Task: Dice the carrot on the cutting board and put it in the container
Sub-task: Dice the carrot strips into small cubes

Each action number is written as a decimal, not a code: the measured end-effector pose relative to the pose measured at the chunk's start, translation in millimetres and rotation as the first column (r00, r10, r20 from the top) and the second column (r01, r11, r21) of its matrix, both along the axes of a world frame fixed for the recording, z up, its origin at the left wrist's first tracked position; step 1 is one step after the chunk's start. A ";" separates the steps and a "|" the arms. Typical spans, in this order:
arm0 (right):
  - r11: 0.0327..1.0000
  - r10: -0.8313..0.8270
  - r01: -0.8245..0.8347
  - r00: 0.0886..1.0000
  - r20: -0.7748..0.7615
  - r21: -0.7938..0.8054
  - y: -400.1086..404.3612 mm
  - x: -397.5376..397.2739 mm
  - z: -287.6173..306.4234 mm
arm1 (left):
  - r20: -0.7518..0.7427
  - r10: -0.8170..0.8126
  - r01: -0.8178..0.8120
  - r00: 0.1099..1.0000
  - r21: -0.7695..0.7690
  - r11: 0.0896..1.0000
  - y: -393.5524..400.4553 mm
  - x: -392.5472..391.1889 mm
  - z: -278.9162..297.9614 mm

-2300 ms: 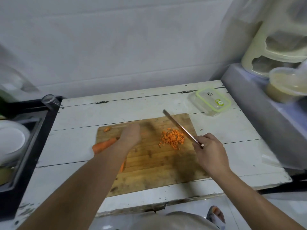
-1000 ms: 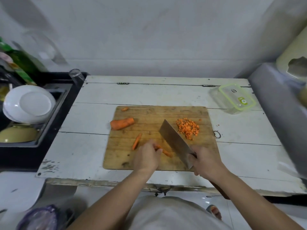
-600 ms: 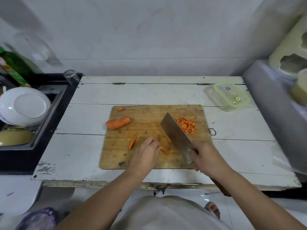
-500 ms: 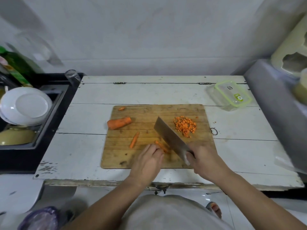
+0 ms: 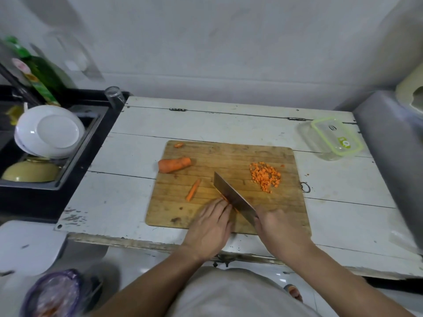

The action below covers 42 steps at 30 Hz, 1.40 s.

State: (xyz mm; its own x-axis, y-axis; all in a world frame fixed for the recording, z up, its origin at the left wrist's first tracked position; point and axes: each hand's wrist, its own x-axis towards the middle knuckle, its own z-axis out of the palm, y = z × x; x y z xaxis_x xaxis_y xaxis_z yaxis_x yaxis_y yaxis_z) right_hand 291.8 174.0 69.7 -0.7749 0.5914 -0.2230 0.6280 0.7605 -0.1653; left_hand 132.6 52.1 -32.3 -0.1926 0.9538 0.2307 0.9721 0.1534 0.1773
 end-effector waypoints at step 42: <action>0.996 0.061 -0.069 0.987 0.150 0.049 -28.0 0.0 21.4 | -0.042 -0.082 0.080 0.996 -0.059 0.995 -0.6 -7.1 2.6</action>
